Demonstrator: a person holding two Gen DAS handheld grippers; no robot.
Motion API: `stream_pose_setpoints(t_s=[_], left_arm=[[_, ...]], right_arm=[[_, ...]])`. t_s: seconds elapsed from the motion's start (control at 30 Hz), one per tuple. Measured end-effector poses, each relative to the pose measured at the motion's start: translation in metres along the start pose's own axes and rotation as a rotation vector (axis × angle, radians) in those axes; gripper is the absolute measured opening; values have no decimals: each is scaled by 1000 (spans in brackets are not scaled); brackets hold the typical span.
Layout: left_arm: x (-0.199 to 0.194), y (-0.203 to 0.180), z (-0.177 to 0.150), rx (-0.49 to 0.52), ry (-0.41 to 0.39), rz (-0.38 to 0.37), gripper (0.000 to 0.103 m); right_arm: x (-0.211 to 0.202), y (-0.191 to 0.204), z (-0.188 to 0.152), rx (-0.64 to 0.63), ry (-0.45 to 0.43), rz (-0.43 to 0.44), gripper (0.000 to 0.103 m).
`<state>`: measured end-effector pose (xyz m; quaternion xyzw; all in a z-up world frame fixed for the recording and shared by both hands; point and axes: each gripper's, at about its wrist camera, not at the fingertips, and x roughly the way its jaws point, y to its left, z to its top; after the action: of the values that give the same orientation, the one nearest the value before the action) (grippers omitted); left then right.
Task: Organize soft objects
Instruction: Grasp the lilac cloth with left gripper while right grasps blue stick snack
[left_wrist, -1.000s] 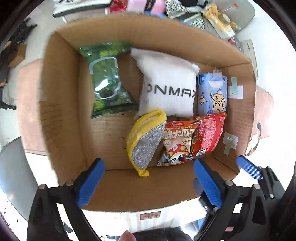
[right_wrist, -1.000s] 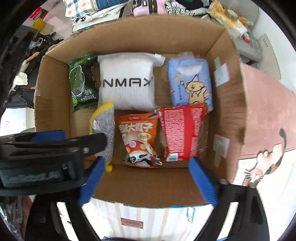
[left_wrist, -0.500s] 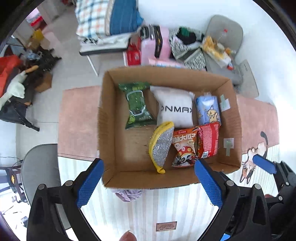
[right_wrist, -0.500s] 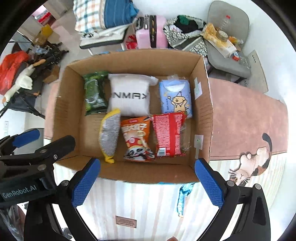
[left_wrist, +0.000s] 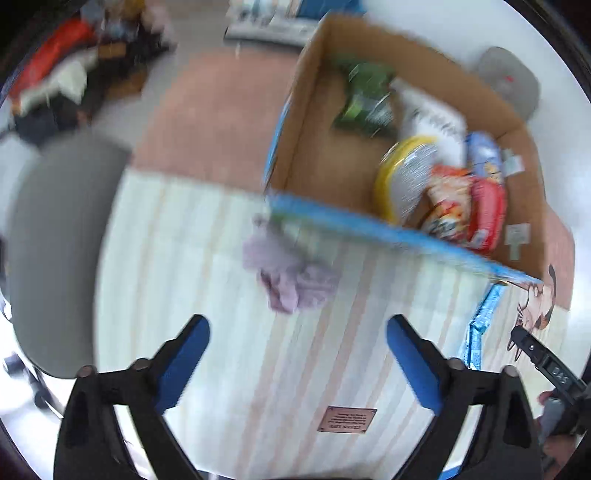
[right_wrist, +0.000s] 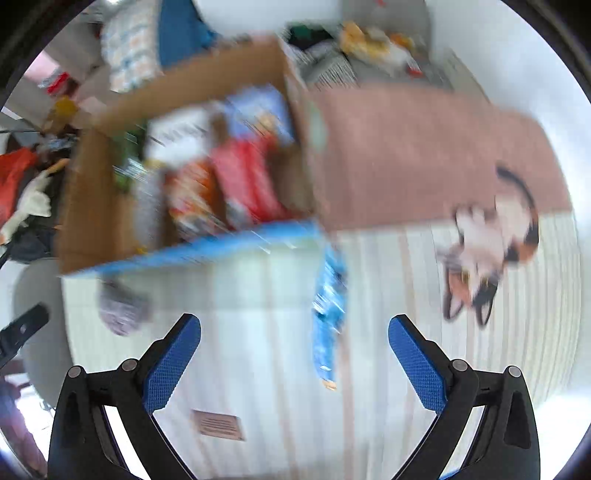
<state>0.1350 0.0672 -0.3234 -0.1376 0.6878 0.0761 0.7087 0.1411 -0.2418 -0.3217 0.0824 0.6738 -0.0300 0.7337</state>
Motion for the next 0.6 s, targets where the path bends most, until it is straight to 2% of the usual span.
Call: stream_pose_setpoints(t_s=[0.03, 0.07, 0.1, 0.2, 0.3, 0.4, 0.57, 0.6], left_arm=[[14, 7, 2, -34, 34, -16, 85], [24, 13, 3, -62, 54, -29, 76], [35, 19, 7, -96, 71, -54, 75], [51, 32, 16, -179, 83, -102, 75], [63, 38, 26, -221, 94, -126, 75], [75, 38, 32, -223, 106, -101, 75], [96, 35, 35, -202, 117, -37, 75], [99, 35, 34, -197, 116, -29, 75]], right_arm=[[18, -9, 0, 26, 23, 1, 98], [31, -15, 2, 39, 40, -3, 94], [40, -19, 2, 49, 52, -7, 86], [72, -24, 5, 65, 92, -14, 73], [93, -24, 9, 78, 122, 2, 65], [104, -20, 10, 74, 127, 5, 62], [113, -12, -1, 32, 169, 8, 33], [113, -12, -5, 26, 179, 10, 33]])
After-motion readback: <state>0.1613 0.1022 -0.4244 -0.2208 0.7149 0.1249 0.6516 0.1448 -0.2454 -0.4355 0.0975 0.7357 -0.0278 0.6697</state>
